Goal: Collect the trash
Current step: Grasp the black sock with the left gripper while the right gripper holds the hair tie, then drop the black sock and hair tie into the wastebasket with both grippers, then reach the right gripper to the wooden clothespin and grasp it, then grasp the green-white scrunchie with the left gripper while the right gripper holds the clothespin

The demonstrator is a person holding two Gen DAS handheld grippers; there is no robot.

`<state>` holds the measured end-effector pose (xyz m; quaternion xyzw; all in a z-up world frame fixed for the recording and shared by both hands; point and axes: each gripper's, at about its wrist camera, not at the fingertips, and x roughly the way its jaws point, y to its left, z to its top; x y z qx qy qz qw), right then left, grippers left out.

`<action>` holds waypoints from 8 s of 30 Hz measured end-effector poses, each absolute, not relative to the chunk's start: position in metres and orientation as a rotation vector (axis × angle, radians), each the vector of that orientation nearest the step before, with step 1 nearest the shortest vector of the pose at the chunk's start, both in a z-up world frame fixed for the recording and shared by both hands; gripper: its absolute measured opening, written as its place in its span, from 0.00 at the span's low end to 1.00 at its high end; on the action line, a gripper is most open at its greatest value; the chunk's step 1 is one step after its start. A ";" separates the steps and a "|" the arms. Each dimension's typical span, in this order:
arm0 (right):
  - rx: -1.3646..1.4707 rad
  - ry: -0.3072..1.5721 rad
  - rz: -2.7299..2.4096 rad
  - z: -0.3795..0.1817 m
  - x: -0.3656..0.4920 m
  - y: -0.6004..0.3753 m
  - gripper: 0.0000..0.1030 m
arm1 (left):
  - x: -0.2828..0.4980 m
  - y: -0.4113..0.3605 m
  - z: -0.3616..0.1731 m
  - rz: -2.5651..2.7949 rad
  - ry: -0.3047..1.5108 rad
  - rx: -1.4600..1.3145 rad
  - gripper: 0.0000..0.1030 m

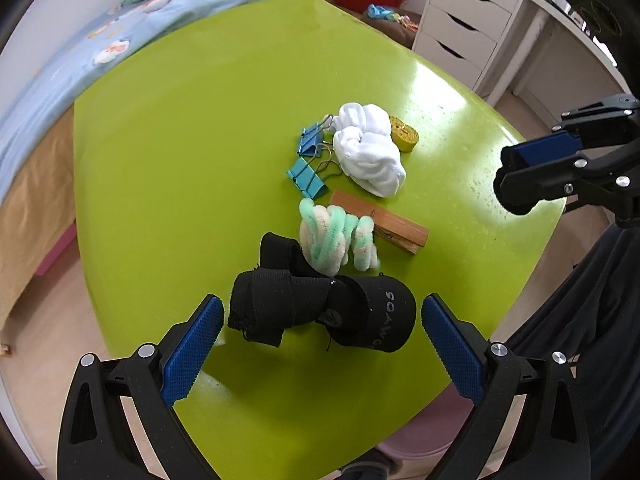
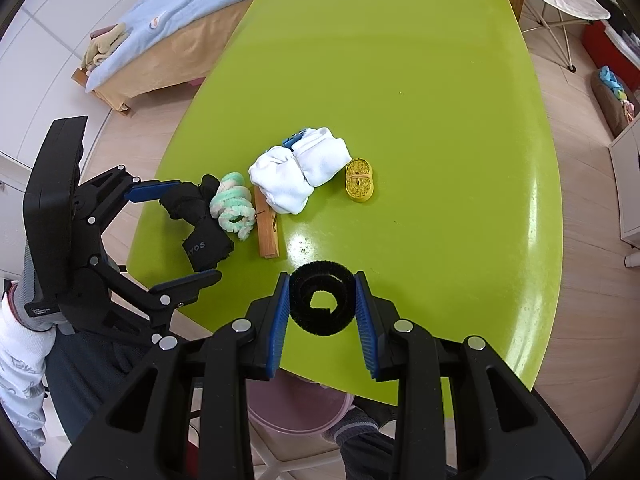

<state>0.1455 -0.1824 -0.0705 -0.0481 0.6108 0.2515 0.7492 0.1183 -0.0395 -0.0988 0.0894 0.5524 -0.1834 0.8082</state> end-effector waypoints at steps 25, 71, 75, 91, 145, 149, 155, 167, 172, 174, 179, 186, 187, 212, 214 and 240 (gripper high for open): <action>-0.087 1.296 0.588 -0.067 0.133 -0.186 0.30 | 0.097 -0.020 -0.072 -0.351 1.121 0.058 0.27; -0.130 1.071 0.653 0.002 -0.043 -0.217 0.30 | -0.054 -0.087 -0.025 -0.461 1.037 0.058 0.32; -0.123 1.075 0.654 0.000 -0.043 -0.218 0.30 | -0.052 -0.086 -0.028 -0.455 1.040 0.050 0.59; -0.127 1.083 0.670 -0.005 -0.048 -0.213 0.31 | -0.051 -0.063 -0.021 -0.357 1.002 -0.003 0.93; -0.128 1.092 0.629 -0.016 0.024 -0.190 0.97 | -0.014 -0.023 -0.009 -0.267 0.963 -0.036 0.93; -0.171 1.124 0.615 -0.027 0.054 -0.177 0.97 | -0.003 -0.018 -0.007 -0.259 0.958 -0.027 0.93; -0.227 1.195 0.596 -0.053 0.098 -0.151 0.97 | 0.006 -0.015 -0.007 -0.252 0.962 -0.018 0.93; -0.326 1.330 0.537 -0.104 0.149 -0.109 0.71 | 0.014 -0.009 -0.009 -0.248 0.969 -0.022 0.93; -0.326 1.342 0.541 -0.106 0.154 -0.104 0.50 | 0.015 -0.004 -0.011 -0.242 0.973 -0.035 0.93; -0.331 1.347 0.545 -0.107 0.155 -0.102 0.46 | 0.016 -0.003 -0.012 -0.241 0.976 -0.037 0.93; -0.340 1.339 0.549 -0.110 0.153 -0.098 0.33 | 0.019 -0.002 -0.014 -0.240 0.980 -0.044 0.93; -0.348 1.326 0.571 -0.106 0.150 -0.097 0.12 | 0.022 -0.001 -0.013 -0.234 0.979 -0.045 0.93; -0.345 1.321 0.575 -0.104 0.150 -0.098 0.12 | 0.023 -0.002 -0.013 -0.232 0.978 -0.043 0.93; -0.187 1.239 0.560 -0.056 0.113 -0.178 0.12 | 0.107 -0.039 -0.047 -0.299 1.124 0.039 0.93; -0.184 1.241 0.555 -0.057 0.113 -0.182 0.12 | 0.118 -0.046 -0.057 -0.303 1.153 0.046 0.93; -0.171 1.220 0.543 -0.057 0.107 -0.192 0.12 | 0.126 -0.045 -0.082 -0.254 1.193 0.045 0.24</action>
